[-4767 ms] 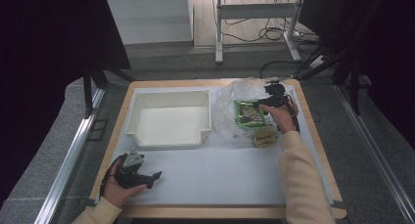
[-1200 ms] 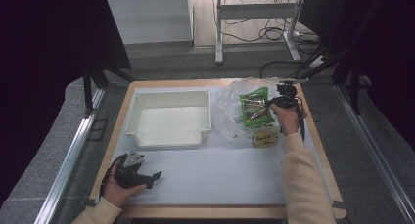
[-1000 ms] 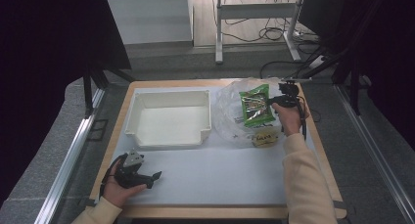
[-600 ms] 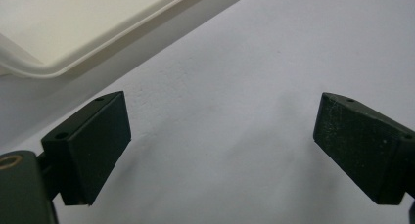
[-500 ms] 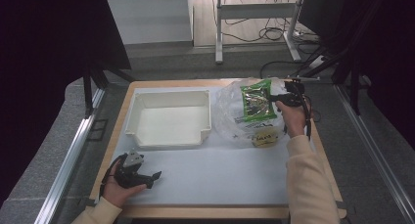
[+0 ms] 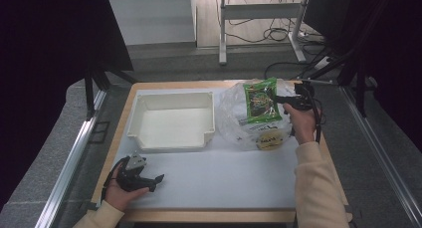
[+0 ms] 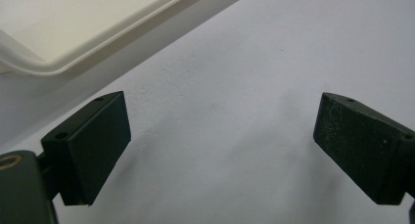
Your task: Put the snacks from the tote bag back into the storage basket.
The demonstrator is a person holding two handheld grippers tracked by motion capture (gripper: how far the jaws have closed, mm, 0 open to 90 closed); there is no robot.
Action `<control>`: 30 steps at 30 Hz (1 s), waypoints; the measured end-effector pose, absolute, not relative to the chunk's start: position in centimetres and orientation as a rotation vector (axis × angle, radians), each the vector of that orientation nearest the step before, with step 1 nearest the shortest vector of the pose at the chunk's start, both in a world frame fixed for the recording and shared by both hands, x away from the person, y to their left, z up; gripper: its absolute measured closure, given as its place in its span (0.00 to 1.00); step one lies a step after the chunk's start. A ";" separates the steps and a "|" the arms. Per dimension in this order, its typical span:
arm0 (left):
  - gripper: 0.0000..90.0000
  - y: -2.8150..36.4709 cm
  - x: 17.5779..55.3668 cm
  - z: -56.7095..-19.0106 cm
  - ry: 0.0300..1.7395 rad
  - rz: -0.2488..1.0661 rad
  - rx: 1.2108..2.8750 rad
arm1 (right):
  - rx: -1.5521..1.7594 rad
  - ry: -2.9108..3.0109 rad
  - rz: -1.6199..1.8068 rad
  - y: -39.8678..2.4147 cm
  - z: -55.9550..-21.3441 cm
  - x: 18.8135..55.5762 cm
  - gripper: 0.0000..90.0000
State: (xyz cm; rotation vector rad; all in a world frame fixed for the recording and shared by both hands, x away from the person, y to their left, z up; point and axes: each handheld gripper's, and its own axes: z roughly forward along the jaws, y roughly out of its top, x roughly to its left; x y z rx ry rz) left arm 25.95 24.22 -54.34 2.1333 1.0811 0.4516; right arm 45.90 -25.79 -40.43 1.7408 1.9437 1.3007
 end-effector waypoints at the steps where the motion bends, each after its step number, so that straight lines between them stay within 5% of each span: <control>1: 0.08 24.2 26.0 -54.3 1.082 0.451 2.134 | 1.739 1.937 1.321 -25.8 -40.4 45.8 1.00; 30: 0.08 24.2 25.9 -54.4 1.079 0.455 2.135 | 1.652 1.946 1.415 -24.5 -39.2 44.2 1.00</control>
